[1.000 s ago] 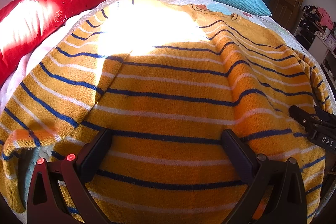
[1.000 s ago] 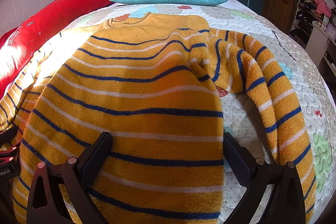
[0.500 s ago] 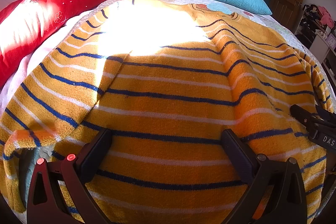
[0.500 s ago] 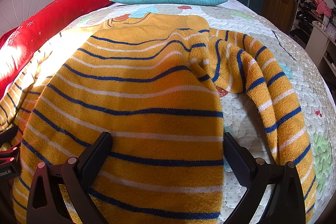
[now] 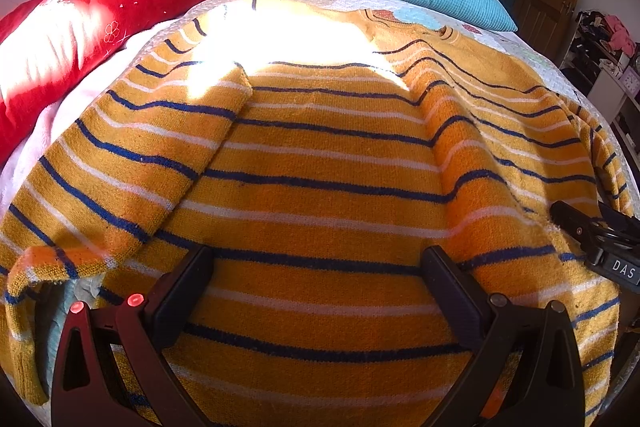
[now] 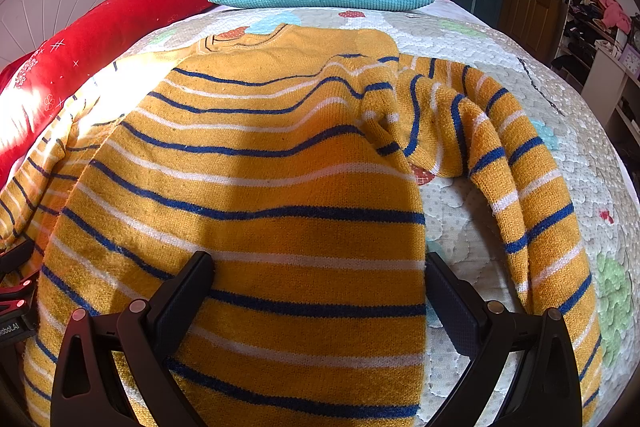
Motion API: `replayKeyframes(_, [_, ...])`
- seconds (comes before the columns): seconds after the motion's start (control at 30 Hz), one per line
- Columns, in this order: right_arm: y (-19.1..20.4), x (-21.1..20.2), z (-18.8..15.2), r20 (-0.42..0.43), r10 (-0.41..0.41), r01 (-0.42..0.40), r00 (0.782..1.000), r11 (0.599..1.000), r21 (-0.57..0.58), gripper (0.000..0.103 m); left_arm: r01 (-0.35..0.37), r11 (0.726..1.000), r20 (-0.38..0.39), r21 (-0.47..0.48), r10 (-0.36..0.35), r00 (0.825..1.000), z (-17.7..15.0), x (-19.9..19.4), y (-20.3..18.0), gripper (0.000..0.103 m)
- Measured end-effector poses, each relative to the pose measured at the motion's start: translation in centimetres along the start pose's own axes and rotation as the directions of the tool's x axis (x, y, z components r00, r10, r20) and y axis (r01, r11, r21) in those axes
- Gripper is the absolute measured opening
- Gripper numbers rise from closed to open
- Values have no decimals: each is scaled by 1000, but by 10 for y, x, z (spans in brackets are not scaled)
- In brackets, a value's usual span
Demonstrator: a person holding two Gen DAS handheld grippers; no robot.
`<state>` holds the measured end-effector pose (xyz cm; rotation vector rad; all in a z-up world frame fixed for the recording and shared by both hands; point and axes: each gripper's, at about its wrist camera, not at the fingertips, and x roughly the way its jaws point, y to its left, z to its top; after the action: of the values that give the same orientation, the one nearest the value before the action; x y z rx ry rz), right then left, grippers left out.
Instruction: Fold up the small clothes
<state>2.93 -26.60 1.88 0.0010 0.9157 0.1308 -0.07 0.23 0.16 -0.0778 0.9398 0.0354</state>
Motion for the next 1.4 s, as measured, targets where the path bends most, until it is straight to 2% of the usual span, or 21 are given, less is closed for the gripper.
replayKeyframes(0.4, [3,8,2,-19,13,-13,1000,1000,0,103,19,1000,8,6,-19,1000,0,0,0,103])
replayKeyframes(0.57, [-2,12,8,-114,64,-68,991,997,-29,103,33,999,9,-1,-33,999,-2,0,0,103])
replayKeyframes(0.67, [-6,4,-2,-113,110,-111,988,994,-9,103,39,999,9,-7,-39,999,-3,-1,0,103])
replayKeyframes(0.73, [-10,-4,-11,-103,159,-155,982,987,40,103,48,999,4,-14,-48,999,-3,-1,1,103])
replayKeyframes(1.03, [-14,-53,-48,-28,91,-89,995,994,57,103,45,999,-25,-16,-46,999,-4,-1,2,103])
replayKeyframes(1.17, [-7,-83,-59,52,68,-70,996,997,45,103,43,999,-26,-14,-43,999,-4,-1,2,103])
replayKeyframes(1.27, [3,-106,-64,142,40,-43,989,999,15,103,41,999,-22,-13,-41,999,-4,-2,2,103])
replayKeyframes(1.33, [10,-117,-60,183,39,-38,982,999,-7,103,40,999,-20,-12,-40,999,-4,-1,2,103])
replayKeyframes(1.4, [17,-126,-53,192,82,-79,978,997,-25,101,34,999,-19,-9,-35,999,-3,-1,2,103])
